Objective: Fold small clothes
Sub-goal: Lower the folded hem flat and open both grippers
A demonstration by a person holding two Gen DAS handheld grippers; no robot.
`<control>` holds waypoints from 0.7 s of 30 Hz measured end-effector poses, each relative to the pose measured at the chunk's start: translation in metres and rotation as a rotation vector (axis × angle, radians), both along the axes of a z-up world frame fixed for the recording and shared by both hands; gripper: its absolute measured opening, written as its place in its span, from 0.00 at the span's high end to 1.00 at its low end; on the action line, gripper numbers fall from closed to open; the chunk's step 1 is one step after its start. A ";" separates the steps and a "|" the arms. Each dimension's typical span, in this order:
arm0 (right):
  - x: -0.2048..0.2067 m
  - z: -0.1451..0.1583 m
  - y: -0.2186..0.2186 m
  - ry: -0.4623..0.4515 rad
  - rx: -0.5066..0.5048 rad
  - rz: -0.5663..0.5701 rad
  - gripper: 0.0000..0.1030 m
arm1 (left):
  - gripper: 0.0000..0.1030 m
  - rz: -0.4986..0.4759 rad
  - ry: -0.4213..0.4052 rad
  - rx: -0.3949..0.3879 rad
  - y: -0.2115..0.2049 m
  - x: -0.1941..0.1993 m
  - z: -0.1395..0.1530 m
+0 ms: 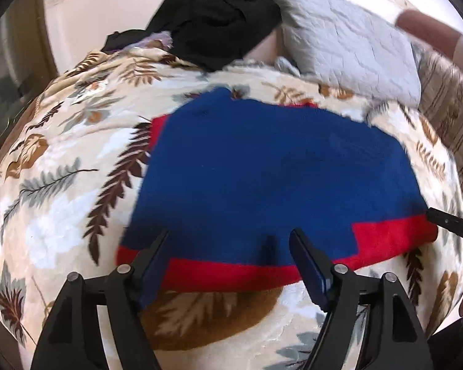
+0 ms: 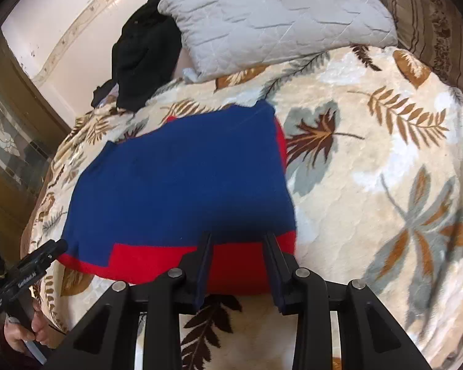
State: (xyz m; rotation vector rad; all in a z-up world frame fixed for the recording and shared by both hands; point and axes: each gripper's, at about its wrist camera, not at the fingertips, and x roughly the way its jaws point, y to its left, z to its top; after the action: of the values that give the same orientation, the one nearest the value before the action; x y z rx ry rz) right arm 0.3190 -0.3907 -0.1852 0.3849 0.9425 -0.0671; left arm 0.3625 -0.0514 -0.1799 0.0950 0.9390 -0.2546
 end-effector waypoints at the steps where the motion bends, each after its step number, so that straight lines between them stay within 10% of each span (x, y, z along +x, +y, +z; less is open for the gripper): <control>1: 0.003 -0.005 0.002 0.023 -0.008 0.005 0.64 | 0.24 0.005 0.017 0.020 -0.001 0.003 -0.006; 4: 0.013 -0.026 0.007 0.119 0.003 0.008 0.63 | 0.24 0.020 0.077 0.048 -0.003 0.014 -0.025; 14: 0.036 0.007 -0.002 -0.017 0.066 -0.039 0.64 | 0.24 0.014 -0.005 -0.022 -0.002 0.026 -0.006; 21: 0.074 -0.017 0.015 0.095 0.046 -0.046 0.62 | 0.12 0.020 0.045 0.099 -0.016 0.045 -0.031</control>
State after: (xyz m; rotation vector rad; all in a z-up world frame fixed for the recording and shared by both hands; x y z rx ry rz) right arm 0.3932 -0.3759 -0.2018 0.4488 1.0309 -0.1063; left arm 0.4078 -0.0676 -0.2109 0.1718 0.9970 -0.1923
